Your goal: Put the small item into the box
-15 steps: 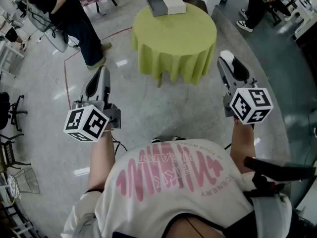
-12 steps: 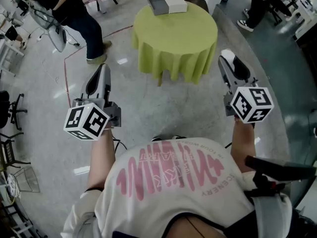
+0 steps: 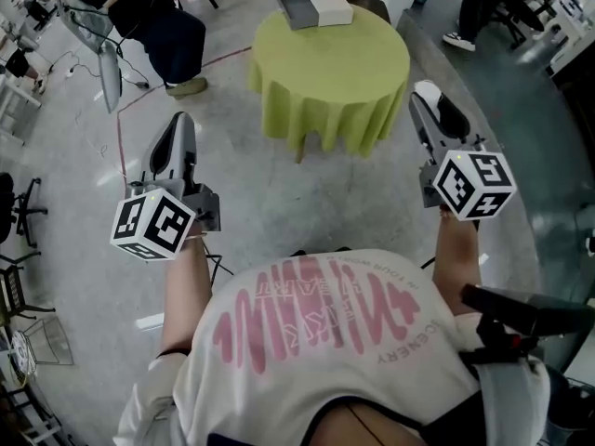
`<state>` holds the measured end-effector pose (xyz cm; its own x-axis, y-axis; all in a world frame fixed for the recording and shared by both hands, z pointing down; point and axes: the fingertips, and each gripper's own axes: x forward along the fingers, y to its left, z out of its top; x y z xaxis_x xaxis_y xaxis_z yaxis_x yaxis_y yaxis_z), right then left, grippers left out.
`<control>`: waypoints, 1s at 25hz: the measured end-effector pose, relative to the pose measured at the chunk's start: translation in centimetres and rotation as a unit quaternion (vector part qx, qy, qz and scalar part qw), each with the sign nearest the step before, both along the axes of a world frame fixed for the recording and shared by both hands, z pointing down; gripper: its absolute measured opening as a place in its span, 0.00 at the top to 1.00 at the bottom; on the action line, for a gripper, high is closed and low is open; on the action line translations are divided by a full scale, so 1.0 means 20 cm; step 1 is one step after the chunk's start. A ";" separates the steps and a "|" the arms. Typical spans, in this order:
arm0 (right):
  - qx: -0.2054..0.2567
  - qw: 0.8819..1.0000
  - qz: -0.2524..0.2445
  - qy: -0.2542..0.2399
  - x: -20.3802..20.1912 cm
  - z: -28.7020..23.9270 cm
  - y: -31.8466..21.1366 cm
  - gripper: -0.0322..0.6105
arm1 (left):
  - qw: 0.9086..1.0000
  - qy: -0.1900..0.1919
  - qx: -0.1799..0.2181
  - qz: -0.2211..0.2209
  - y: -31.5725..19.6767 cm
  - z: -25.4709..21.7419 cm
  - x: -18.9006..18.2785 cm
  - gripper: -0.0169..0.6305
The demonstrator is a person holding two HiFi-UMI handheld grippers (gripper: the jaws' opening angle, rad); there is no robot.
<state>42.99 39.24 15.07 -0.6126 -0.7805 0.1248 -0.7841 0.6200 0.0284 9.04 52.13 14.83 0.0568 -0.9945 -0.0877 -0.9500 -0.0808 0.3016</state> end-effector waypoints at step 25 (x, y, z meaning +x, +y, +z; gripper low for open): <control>-0.039 0.999 -0.012 0.001 -0.37 0.31 -0.58 0.69 | 1.000 0.015 -0.012 0.013 -0.42 0.27 -0.32 0.96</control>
<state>35.56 27.68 21.31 -0.6311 -0.7530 0.1862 -0.7686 0.6394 -0.0195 2.56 43.70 20.31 0.0806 -0.9946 -0.0661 -0.9382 -0.0980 0.3318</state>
